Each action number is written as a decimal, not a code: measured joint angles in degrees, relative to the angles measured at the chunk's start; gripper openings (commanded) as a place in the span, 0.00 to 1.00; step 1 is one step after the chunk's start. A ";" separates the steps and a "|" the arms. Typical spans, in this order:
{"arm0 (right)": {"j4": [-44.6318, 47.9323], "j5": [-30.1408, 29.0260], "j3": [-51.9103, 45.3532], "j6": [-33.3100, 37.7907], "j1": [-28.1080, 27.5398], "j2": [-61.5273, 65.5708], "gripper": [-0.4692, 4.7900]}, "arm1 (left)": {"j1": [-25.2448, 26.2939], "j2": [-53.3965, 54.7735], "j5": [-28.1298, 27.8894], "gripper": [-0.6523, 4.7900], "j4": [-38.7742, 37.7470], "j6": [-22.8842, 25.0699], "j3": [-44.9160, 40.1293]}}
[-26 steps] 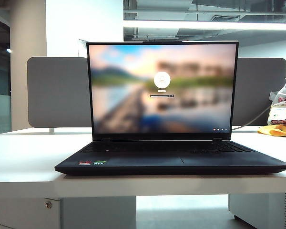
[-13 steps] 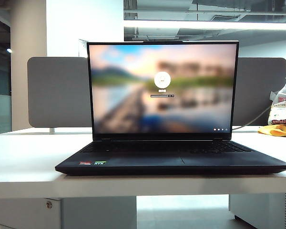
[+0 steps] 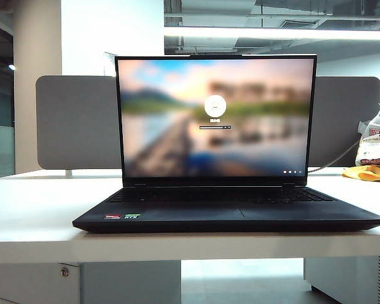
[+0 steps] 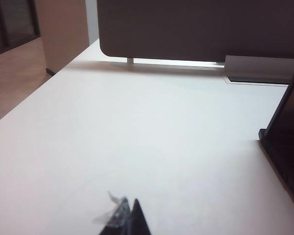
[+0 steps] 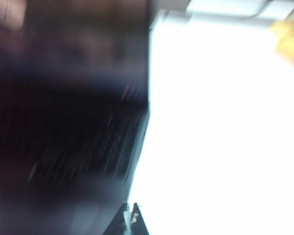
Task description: Open the lid of the laptop and use the keypad to enter the password "123".
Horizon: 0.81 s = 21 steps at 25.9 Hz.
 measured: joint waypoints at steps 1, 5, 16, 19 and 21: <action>4.02 0.13 -2.71 1.18 -1.09 -2.64 0.09 | -0.02 0.00 -0.02 0.11 0.00 0.00 0.00; 17.25 0.02 -11.96 2.97 -4.46 -10.36 0.09 | -0.02 0.00 -0.02 0.11 0.00 0.00 0.00; 24.92 0.02 -24.00 5.68 -13.49 -20.22 0.09 | -0.02 0.00 -0.02 0.11 -0.02 0.00 0.00; 24.94 0.02 -25.44 6.43 -14.49 -22.62 0.09 | -0.02 0.00 -0.02 0.11 -0.02 0.00 0.00; 24.87 0.00 -26.25 6.49 -14.64 -24.06 0.09 | -0.02 0.00 -0.02 0.11 0.00 0.00 0.00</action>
